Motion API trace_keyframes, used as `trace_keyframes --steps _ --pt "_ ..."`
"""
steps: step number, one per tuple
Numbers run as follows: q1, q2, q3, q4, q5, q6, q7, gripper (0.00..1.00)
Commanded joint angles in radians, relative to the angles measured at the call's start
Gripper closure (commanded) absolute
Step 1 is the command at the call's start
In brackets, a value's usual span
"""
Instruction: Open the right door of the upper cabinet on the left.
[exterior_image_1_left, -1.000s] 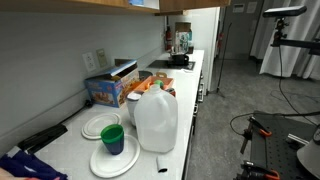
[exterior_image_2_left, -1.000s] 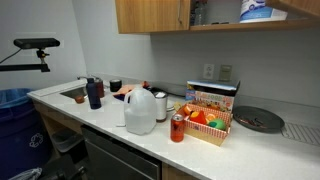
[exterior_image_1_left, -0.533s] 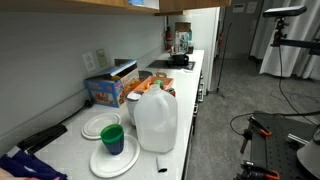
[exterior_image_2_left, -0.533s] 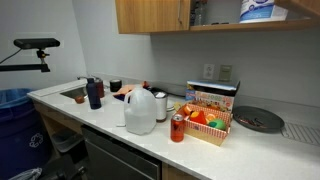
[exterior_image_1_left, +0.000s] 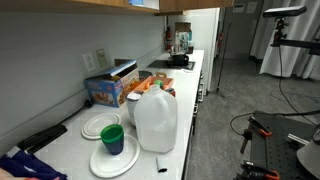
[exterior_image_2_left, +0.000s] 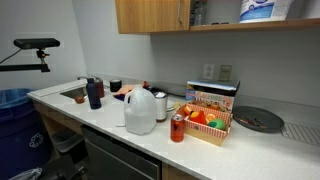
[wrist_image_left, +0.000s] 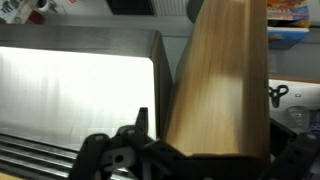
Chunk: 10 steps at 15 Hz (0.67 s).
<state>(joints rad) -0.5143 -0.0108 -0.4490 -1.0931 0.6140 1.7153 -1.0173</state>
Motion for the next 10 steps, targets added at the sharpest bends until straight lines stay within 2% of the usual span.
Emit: trace_keyframes --steps 1,9,10 --pt "0.027 -0.009 0.032 -0.045 -0.063 0.198 0.079 0.0" --pt "0.029 -0.024 0.079 -0.131 -0.269 0.511 0.256 0.0" --pt "0.042 -0.077 0.103 -0.208 -0.335 0.573 0.301 0.0"
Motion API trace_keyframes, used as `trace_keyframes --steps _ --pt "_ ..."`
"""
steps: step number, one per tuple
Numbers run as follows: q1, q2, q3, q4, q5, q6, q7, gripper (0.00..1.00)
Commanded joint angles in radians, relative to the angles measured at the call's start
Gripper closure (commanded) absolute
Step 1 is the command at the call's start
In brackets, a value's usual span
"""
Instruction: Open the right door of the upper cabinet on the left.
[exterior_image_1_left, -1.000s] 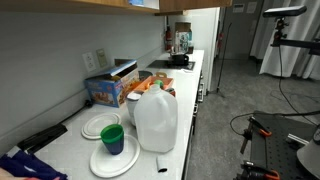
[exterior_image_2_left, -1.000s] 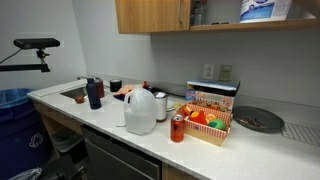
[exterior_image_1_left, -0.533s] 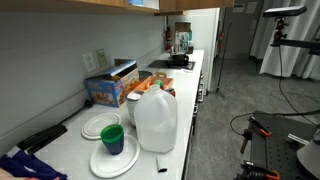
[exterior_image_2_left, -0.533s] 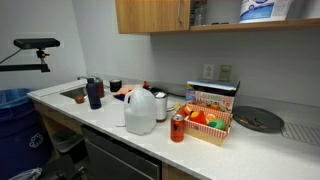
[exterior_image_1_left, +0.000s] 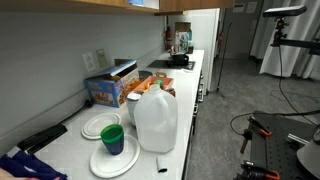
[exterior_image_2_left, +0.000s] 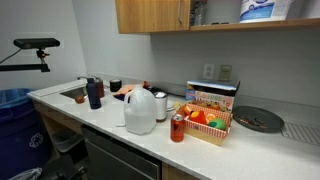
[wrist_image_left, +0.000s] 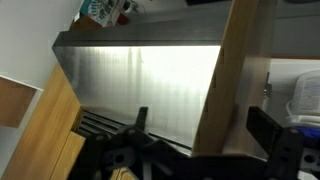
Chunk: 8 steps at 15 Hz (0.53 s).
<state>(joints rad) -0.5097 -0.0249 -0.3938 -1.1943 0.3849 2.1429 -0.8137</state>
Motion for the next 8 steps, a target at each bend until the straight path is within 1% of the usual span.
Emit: trace_keyframes --steps 1,4,8 --pt "0.035 -0.065 0.057 -0.121 -0.138 0.184 0.128 0.0" --pt "0.027 -0.082 0.099 -0.194 -0.263 0.333 0.25 0.0" --pt "0.002 -0.066 0.108 -0.229 -0.39 0.496 0.399 0.0"
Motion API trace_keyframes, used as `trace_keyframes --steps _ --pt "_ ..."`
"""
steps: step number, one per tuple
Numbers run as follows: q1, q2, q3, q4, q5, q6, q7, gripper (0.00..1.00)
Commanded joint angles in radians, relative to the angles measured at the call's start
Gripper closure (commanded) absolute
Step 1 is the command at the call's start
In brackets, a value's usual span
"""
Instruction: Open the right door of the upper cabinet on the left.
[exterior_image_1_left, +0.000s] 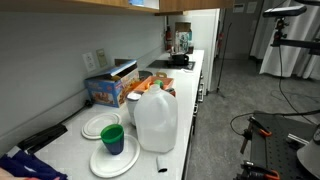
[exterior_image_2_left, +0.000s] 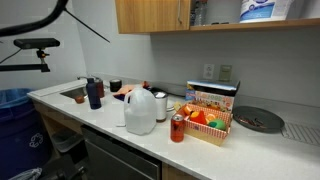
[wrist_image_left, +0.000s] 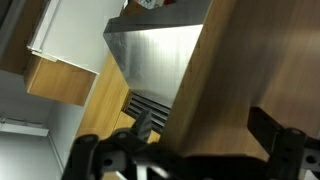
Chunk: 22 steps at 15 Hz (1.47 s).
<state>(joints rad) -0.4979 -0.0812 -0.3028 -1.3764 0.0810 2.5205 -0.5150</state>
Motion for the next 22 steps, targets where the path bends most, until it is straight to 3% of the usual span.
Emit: trace_keyframes --steps 1,6,17,20,22 --pt "-0.011 -0.022 0.024 -0.08 -0.137 0.17 0.152 0.0" --pt "-0.045 -0.022 0.025 -0.138 -0.38 0.344 0.417 0.0" --pt "-0.164 -0.071 0.043 -0.151 -0.936 0.462 1.037 0.0" --pt "-0.19 -0.12 0.048 -0.175 -1.027 0.489 1.143 0.0" --pt "-0.166 -0.166 0.042 -0.228 -0.996 0.51 1.121 0.0"
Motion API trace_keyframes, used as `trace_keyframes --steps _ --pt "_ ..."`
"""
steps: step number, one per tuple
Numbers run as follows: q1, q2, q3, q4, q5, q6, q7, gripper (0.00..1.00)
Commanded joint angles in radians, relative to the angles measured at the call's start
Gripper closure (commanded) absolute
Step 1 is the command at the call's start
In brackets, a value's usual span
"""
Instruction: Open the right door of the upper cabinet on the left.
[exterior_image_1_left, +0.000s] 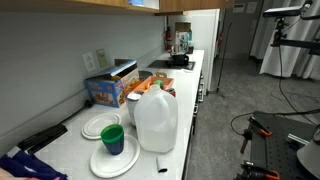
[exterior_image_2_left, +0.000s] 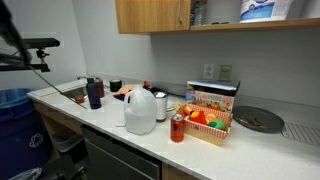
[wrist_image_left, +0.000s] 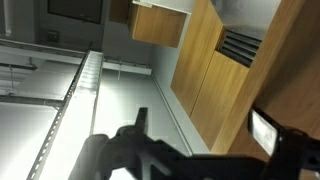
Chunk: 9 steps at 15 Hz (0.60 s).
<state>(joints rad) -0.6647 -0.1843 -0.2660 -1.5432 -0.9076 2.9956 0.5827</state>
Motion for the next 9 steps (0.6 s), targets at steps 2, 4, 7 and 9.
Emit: trace_keyframes --steps 2,4,7,9 --pt "0.061 -0.1 -0.006 -0.117 0.081 0.048 -0.033 0.0" --pt "0.143 -0.132 -0.019 -0.174 0.183 0.035 -0.087 0.0" --pt "0.311 -0.181 -0.064 -0.249 0.357 -0.008 -0.216 0.0" --pt "0.442 -0.212 -0.116 -0.283 0.497 -0.049 -0.34 0.0"
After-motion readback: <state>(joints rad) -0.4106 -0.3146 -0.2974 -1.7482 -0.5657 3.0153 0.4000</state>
